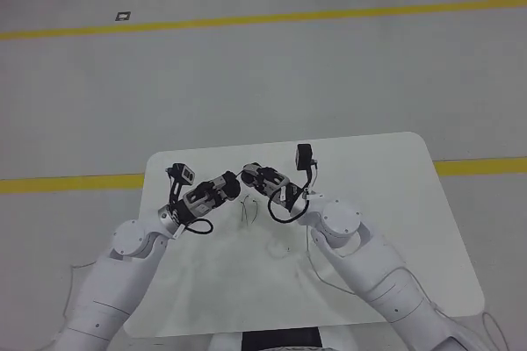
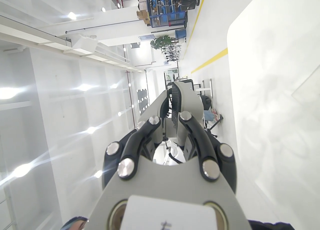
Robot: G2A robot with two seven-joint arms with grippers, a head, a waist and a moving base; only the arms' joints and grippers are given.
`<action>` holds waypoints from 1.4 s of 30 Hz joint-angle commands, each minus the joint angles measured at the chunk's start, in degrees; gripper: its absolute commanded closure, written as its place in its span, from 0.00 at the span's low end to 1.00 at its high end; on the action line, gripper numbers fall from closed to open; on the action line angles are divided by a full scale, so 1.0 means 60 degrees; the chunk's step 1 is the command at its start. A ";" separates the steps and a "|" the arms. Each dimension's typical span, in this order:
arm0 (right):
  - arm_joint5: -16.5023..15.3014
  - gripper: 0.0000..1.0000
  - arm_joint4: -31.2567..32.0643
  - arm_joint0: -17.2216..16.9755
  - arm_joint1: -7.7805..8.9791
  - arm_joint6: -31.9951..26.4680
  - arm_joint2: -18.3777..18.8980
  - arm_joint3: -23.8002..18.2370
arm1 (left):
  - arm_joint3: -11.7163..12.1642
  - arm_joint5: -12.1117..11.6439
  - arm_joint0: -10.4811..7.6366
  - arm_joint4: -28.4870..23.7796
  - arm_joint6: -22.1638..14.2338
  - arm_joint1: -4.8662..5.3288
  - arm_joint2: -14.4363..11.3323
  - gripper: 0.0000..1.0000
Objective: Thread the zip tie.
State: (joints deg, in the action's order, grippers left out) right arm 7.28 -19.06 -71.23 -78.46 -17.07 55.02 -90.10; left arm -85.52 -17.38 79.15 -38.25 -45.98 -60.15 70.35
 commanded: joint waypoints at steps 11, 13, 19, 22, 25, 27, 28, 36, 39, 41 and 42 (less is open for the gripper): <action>0.0124 1.00 0.0231 -0.0097 0.0010 -0.0183 0.0091 -0.0055 | 0.0144 0.0007 -0.0093 -0.0038 0.0028 -0.0036 -0.0087 0.84; 0.0128 1.00 0.0250 -0.0117 0.0010 -0.0212 0.0098 -0.0065 | 0.0167 0.0001 -0.0103 -0.0036 0.0025 -0.0038 -0.0087 0.85; 0.0081 1.00 0.0230 -0.0155 0.0007 -0.0404 0.0117 -0.0093 | 0.0232 -0.0024 -0.0129 -0.0043 0.0006 -0.0049 -0.0104 0.85; 0.0046 1.00 0.0220 -0.0153 0.0001 -0.0488 0.0108 -0.0082 | 0.0250 -0.0041 -0.0130 -0.0043 0.0016 -0.0057 -0.0120 0.85; 0.0064 1.00 0.0241 -0.0157 -0.0006 -0.0509 0.0095 -0.0084 | 0.0251 -0.0049 -0.0127 -0.0035 0.0018 -0.0062 -0.0137 0.88; 0.0082 1.00 0.0257 -0.0154 -0.0011 -0.0515 0.0092 -0.0083 | 0.0246 -0.0050 -0.0125 -0.0020 0.0019 -0.0065 -0.0146 0.93; 0.0084 1.00 0.0250 -0.0160 -0.0014 -0.0493 0.0097 -0.0085 | 0.0244 -0.0049 -0.0124 -0.0015 0.0019 -0.0066 -0.0150 0.93; 0.0088 1.00 0.0242 -0.0214 -0.0039 -0.0363 0.0103 -0.0128 | 0.0225 -0.0132 -0.0096 -0.0033 0.0057 -0.0075 -0.0135 1.00; 0.0102 1.00 0.0237 -0.0222 -0.0045 -0.0383 0.0103 -0.0136 | 0.0222 -0.0155 -0.0076 -0.0063 0.0019 -0.0070 -0.0093 1.00; 0.0128 0.00 0.0200 -0.0241 -0.0049 -0.0393 0.0114 -0.0149 | 0.0230 -0.0149 -0.0070 -0.0084 -0.0024 -0.0066 -0.0065 1.00; 0.0138 0.00 0.0189 -0.0251 -0.0049 -0.0386 0.0129 -0.0158 | 0.0227 -0.0145 -0.0065 -0.0090 -0.0042 -0.0063 -0.0050 1.00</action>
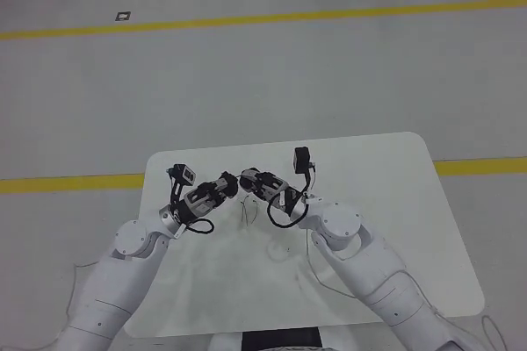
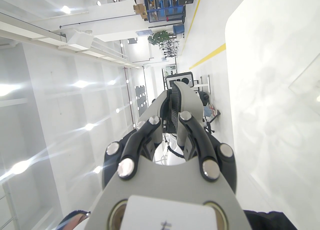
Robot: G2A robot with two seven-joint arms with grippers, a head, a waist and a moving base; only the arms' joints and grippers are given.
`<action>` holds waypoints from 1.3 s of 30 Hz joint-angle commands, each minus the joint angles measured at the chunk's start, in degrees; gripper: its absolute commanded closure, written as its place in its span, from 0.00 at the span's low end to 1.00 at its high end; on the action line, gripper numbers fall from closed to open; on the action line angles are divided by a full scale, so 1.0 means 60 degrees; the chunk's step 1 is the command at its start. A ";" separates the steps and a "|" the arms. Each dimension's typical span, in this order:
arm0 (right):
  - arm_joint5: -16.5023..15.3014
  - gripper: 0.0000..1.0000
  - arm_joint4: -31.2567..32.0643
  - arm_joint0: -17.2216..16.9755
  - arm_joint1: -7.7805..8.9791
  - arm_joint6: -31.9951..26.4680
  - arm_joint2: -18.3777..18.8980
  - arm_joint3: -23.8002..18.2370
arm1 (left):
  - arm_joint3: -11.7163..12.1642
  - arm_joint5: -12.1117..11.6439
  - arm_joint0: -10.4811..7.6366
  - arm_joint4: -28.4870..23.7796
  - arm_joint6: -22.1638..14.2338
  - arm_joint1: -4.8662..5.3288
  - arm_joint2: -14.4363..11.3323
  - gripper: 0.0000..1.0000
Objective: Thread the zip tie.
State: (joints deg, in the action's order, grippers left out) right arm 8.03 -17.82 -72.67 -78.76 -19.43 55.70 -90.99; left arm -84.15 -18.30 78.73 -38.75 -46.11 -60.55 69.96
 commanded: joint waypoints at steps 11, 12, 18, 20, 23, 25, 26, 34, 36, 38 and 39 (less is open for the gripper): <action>0.0212 0.00 -0.0209 0.0163 0.0127 -0.1779 0.0326 0.0122 | -0.0007 0.0330 0.0226 -0.0223 -0.1068 0.0163 0.0584 1.00; 0.0212 0.00 -0.0209 0.0163 0.0127 -0.1779 0.0326 0.0122 | 0.0025 0.0437 0.0239 -0.0229 -0.1275 0.0193 0.0671 1.00; 0.0212 0.00 -0.0209 0.0163 0.0127 -0.1779 0.0326 0.0122 | 0.0060 0.0736 0.0217 -0.0304 -0.1958 0.0293 0.1013 1.00; 0.0212 0.00 -0.0209 0.0163 0.0127 -0.1779 0.0326 0.0122 | 0.0060 0.0736 0.0217 -0.0304 -0.1958 0.0293 0.1013 1.00; 0.0212 0.00 -0.0209 0.0163 0.0127 -0.1779 0.0326 0.0122 | 0.0060 0.0736 0.0217 -0.0304 -0.1958 0.0293 0.1013 1.00; 0.0212 0.00 -0.0209 0.0163 0.0127 -0.1779 0.0326 0.0122 | 0.0093 0.0793 0.0226 -0.0294 -0.1811 0.0288 0.1000 1.00; 0.0199 0.00 -0.0207 0.0151 0.0127 -0.1754 0.0328 0.0123 | 0.0078 0.0887 0.0210 -0.0235 -0.1706 0.0284 0.0954 1.00; 0.0145 0.00 -0.1469 0.0268 0.0158 -0.3145 0.0559 0.0714 | 0.0394 0.1023 0.0315 -0.0494 -0.3100 0.0450 0.1482 1.00; 0.0149 0.00 -0.1633 0.0376 0.0160 -0.3407 0.0570 0.0873 | 0.0459 0.1003 0.0343 -0.0486 -0.3429 0.0488 0.1581 1.00; 0.0178 0.00 -0.1766 0.0594 0.0140 -0.3702 0.0477 0.1068 | 0.0506 0.0936 0.0370 -0.0594 -0.3749 0.0514 0.1653 1.00; 0.0179 0.00 -0.1826 0.0714 0.0123 -0.3815 0.0416 0.1167 | 0.0533 0.0916 0.0372 -0.0644 -0.3865 0.0522 0.1675 1.00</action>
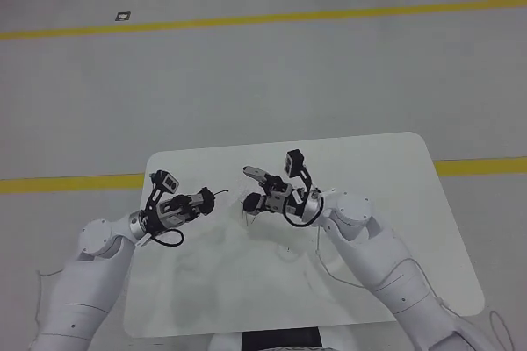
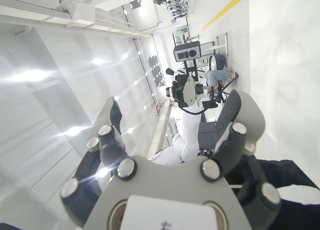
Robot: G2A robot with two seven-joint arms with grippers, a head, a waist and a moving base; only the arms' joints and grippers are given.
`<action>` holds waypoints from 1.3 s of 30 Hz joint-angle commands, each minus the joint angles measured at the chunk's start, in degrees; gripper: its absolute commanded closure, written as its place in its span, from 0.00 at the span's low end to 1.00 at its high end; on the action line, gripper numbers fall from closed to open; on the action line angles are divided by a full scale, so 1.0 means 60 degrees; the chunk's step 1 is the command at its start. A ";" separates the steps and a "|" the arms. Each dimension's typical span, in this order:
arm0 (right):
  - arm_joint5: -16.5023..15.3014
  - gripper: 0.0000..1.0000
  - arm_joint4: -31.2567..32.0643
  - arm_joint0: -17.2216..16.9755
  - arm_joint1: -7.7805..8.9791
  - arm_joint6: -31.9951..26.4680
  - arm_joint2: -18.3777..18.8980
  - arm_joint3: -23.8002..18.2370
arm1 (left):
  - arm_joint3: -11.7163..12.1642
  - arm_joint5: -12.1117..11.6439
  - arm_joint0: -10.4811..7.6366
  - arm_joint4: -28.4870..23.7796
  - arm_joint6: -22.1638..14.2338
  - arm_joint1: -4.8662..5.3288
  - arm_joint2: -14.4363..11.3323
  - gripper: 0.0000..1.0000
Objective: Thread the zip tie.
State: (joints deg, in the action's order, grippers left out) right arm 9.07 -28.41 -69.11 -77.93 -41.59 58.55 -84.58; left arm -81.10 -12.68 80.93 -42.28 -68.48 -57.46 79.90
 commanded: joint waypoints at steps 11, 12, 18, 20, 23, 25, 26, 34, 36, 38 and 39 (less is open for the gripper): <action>-0.0244 0.00 -0.0715 0.0965 -0.0214 -0.0792 -0.0601 0.0960 | 0.0335 -0.0028 -0.0164 -0.0543 -0.0690 0.0009 -0.0074 1.00; -0.0244 0.00 -0.0715 0.0965 -0.0214 -0.0792 -0.0601 0.0960 | 0.0335 -0.0028 -0.0164 -0.0543 -0.0690 0.0009 -0.0074 1.00; -0.0157 0.00 -0.0967 0.0932 -0.0226 -0.0693 -0.0567 0.0948 | 0.0335 -0.0028 -0.0164 -0.0543 -0.0690 0.0009 -0.0074 1.00; -0.0092 0.00 -0.1093 0.1015 -0.0238 -0.0777 -0.0577 0.1029 | 0.0335 -0.0028 -0.0164 -0.0543 -0.0690 0.0009 -0.0074 1.00; -0.0048 0.00 -0.1146 0.1158 -0.0261 -0.0912 -0.0656 0.1202 | 0.0335 -0.0028 -0.0164 -0.0543 -0.0690 0.0009 -0.0074 1.00; -0.0060 0.33 -0.1239 0.1226 -0.0285 -0.0982 -0.0721 0.1359 | 0.0335 -0.0028 -0.0164 -0.0543 -0.0690 0.0009 -0.0074 1.00; -0.0064 0.50 -0.1308 0.1251 -0.0299 -0.1007 -0.0750 0.1425 | 0.0335 -0.0028 -0.0164 -0.0543 -0.0690 0.0009 -0.0074 1.00; -0.0163 0.71 -0.1605 0.1426 -0.0398 -0.1335 -0.1031 0.1983 | 0.0335 -0.0028 -0.0164 -0.0543 -0.0690 0.0009 -0.0074 1.00; -0.0185 0.73 -0.1611 0.1463 -0.0407 -0.1421 -0.1066 0.2100 | 0.0335 -0.0028 -0.0164 -0.0543 -0.0690 0.0009 -0.0074 1.00; -0.0191 0.77 -0.1622 0.1483 -0.0412 -0.1498 -0.1089 0.2177 | 0.0335 -0.0028 -0.0164 -0.0543 -0.0690 0.0009 -0.0074 1.00; -0.0199 0.78 -0.1613 0.1492 -0.0414 -0.1524 -0.1101 0.2224 | 0.0335 -0.0028 -0.0164 -0.0543 -0.0690 0.0009 -0.0074 1.00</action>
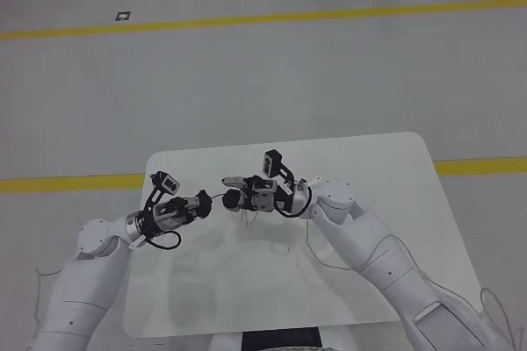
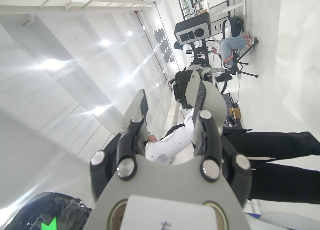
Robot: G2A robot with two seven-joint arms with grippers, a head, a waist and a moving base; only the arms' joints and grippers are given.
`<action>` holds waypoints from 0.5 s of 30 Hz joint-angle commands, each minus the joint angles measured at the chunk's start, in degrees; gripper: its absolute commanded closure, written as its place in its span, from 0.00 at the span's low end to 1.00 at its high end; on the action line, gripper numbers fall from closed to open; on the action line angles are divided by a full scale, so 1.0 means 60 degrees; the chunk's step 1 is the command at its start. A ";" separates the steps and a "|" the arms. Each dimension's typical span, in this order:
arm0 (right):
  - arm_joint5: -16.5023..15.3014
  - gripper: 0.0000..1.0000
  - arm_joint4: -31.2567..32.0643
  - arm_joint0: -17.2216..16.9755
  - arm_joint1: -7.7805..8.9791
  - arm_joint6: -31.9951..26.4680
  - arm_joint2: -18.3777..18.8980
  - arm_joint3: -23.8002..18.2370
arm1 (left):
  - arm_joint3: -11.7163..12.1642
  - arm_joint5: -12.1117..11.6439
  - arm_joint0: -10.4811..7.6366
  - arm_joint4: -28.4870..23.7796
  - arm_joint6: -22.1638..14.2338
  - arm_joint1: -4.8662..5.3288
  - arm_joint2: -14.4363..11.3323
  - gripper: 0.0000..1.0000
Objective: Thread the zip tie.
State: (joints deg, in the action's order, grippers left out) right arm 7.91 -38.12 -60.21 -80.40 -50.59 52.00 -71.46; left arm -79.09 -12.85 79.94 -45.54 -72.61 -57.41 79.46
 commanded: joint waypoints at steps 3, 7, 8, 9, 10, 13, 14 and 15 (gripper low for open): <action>-0.0029 0.85 0.0008 0.0026 -0.0007 -0.0063 -0.0026 0.0122 | 0.0000 0.0000 0.0000 0.0000 0.0000 0.0000 0.0000 1.00; -0.0067 0.86 -0.0012 0.0040 -0.0010 -0.0141 -0.0031 0.0193 | 0.0000 0.0000 0.0000 0.0000 0.0000 0.0000 0.0000 1.00; -0.0077 0.87 -0.0011 0.0041 -0.0009 -0.0164 -0.0030 0.0205 | 0.0000 0.0000 0.0000 0.0000 0.0000 0.0000 0.0000 1.00; -0.0084 0.87 -0.0009 0.0041 -0.0007 -0.0185 -0.0026 0.0218 | 0.0000 0.0000 0.0000 0.0000 0.0000 0.0000 0.0000 1.00; -0.0090 0.88 -0.0008 0.0042 -0.0004 -0.0207 -0.0019 0.0235 | 0.0000 0.0000 0.0000 0.0000 0.0000 0.0000 0.0000 1.00; -0.0100 0.89 -0.0003 0.0042 0.0004 -0.0252 0.0003 0.0267 | 0.0000 0.0000 0.0000 0.0000 0.0000 0.0000 0.0000 1.00; -0.0099 0.89 0.0001 0.0042 0.0007 -0.0265 0.0008 0.0273 | 0.0000 0.0000 0.0000 0.0000 0.0000 0.0000 0.0000 1.00; -0.0095 0.89 0.0008 0.0043 0.0010 -0.0279 0.0012 0.0274 | 0.0000 0.0000 0.0000 0.0000 0.0000 0.0000 0.0000 1.00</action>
State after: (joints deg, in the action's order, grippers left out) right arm 7.31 -38.11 -59.95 -80.36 -52.19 52.05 -69.83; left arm -79.09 -12.85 79.94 -45.54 -72.61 -57.41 79.46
